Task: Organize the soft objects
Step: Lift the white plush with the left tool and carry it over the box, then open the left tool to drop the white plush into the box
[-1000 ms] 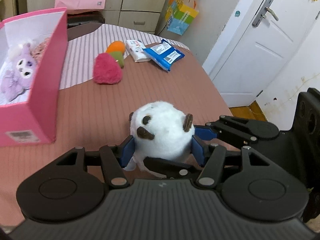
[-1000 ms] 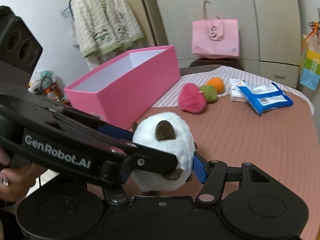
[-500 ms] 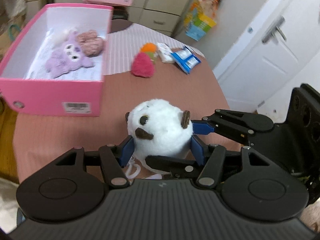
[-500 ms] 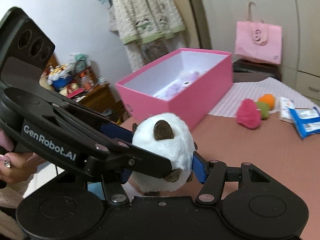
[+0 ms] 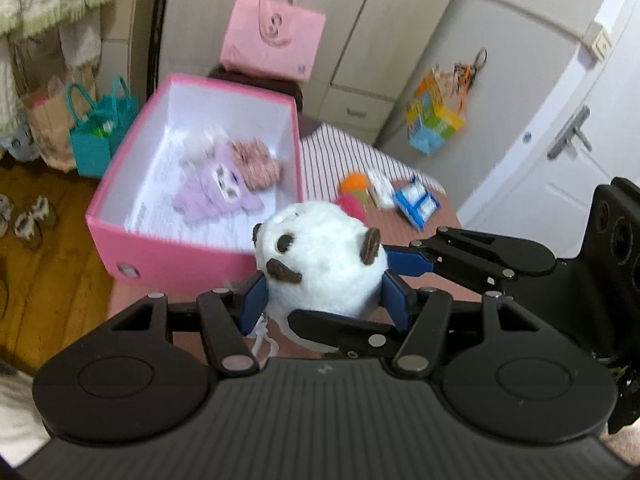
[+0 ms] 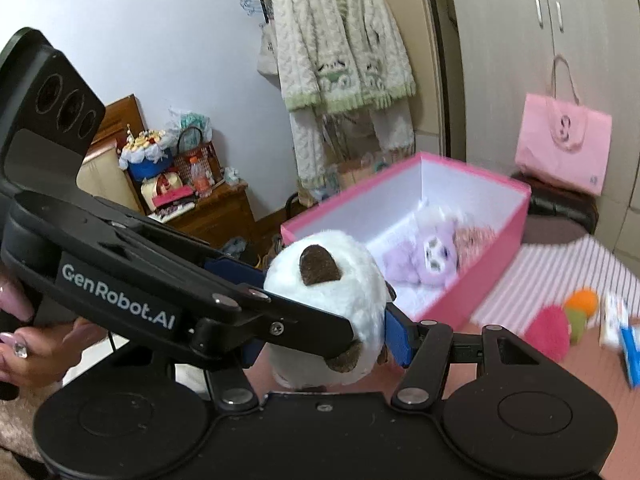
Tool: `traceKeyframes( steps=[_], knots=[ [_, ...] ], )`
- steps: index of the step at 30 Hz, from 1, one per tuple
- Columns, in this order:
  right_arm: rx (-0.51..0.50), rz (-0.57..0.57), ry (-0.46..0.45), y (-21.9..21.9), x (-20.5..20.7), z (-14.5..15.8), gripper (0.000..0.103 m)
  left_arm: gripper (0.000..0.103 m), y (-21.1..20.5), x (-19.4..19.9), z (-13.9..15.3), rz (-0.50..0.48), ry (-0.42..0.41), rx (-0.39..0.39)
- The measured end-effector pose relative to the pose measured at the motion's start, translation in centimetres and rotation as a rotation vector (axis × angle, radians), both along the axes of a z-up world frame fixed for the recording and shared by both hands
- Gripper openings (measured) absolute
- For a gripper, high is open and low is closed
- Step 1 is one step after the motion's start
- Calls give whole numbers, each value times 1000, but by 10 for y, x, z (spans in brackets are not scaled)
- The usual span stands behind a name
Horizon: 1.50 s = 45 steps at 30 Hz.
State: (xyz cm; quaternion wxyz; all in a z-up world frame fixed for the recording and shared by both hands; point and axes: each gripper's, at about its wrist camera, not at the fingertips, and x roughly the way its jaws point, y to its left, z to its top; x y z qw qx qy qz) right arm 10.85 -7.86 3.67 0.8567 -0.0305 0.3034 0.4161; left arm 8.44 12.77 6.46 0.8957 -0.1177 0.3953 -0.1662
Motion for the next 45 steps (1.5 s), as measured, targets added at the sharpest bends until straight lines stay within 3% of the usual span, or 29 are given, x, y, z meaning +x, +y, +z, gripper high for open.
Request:
traceKeyframes(
  steps=[7,19,22,29,33,37,39,45],
  knots=[
    [42,-39,-70,24,33,16,67,61,31,39,2,-11,-120,-24],
    [40,-74,8,64,135,-15,67,61,65,138,-40,58,-115,-69],
    [25,-53,28,72,156,-23,67,61,69,156,-49,82,-111,-44],
    [-13,-13,103,86,187,-44,68,61,52,178,-60,143,-141,98],
    [-63,-11,68,88,190,-48,69,61,53,177,-62,178,-144,114],
    [-93,-46,48,74,186,-46,70,62,52,153,-49,220,-245,211],
    [-80,-39,34,59,177,-43,70,62,53,138,-40,222,-290,240],
    [-26,-22,-21,9,136,-31,70,63,49,93,-21,163,-313,241]
  ],
)
